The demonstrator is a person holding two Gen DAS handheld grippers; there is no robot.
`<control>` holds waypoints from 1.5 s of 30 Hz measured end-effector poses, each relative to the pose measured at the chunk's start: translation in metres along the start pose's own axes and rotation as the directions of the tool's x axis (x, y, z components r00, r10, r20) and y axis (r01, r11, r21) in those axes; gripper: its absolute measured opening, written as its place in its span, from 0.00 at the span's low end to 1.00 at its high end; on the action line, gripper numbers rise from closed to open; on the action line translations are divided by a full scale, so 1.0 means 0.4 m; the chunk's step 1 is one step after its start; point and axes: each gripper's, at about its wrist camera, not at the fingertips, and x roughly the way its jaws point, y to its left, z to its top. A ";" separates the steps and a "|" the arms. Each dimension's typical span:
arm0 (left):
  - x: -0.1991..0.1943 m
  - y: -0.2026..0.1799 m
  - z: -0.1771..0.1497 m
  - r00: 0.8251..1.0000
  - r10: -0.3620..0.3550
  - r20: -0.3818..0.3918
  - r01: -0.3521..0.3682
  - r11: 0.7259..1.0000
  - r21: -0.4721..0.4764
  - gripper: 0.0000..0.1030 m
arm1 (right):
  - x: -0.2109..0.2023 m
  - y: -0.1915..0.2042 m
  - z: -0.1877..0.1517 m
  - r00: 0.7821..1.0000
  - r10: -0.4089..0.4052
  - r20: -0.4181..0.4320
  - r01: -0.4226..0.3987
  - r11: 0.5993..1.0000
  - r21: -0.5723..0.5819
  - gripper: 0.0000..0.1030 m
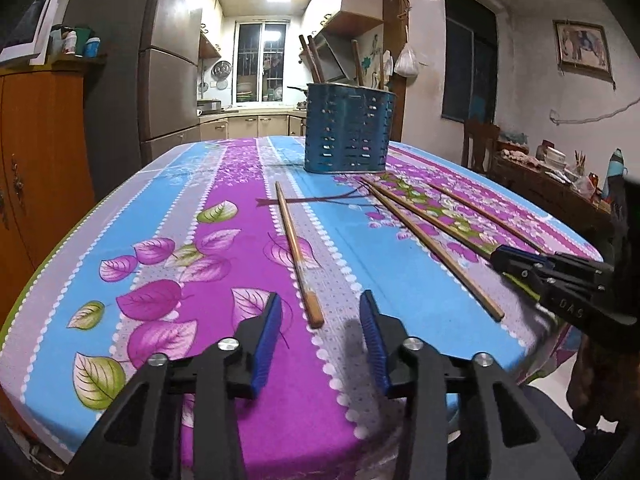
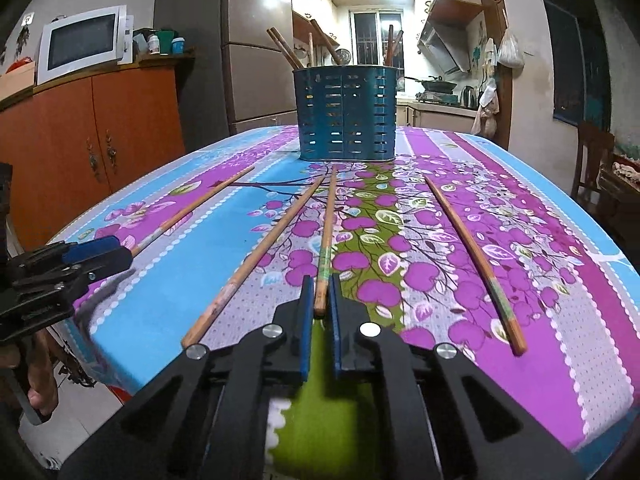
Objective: Organize utensils
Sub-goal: 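Close the right tool on a chopstick while the left tool grasps another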
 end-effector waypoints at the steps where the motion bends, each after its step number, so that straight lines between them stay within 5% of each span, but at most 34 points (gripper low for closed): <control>1: 0.002 -0.002 -0.001 1.000 0.002 0.000 -0.002 1.000 0.002 0.29 | -0.003 0.000 -0.002 1.000 0.000 0.000 0.000 1.000 0.001 0.06; 22: 0.031 -0.027 -0.019 0.994 0.058 0.089 -0.060 0.998 0.020 0.27 | -0.011 -0.004 -0.015 0.998 0.055 0.024 -0.053 0.997 -0.052 0.06; 27: 0.022 -0.025 -0.030 0.990 0.086 0.109 -0.085 0.996 -0.010 0.17 | -0.018 -0.004 -0.027 0.998 0.047 0.049 -0.046 0.999 -0.030 0.06; 35: 0.008 -0.038 -0.043 0.984 0.120 0.134 -0.121 0.993 -0.006 0.16 | -0.020 -0.005 -0.031 0.997 0.044 0.066 -0.043 0.999 -0.011 0.06; 36: 0.009 -0.038 -0.043 0.983 0.125 0.135 -0.126 0.992 -0.007 0.09 | -0.020 -0.006 -0.031 0.997 0.043 0.068 -0.042 0.999 -0.011 0.06; 45: -0.037 -0.034 -0.005 0.979 0.128 0.156 -0.130 0.991 0.001 0.07 | -0.068 -0.030 0.005 0.992 0.009 0.125 -0.007 1.000 -0.012 0.05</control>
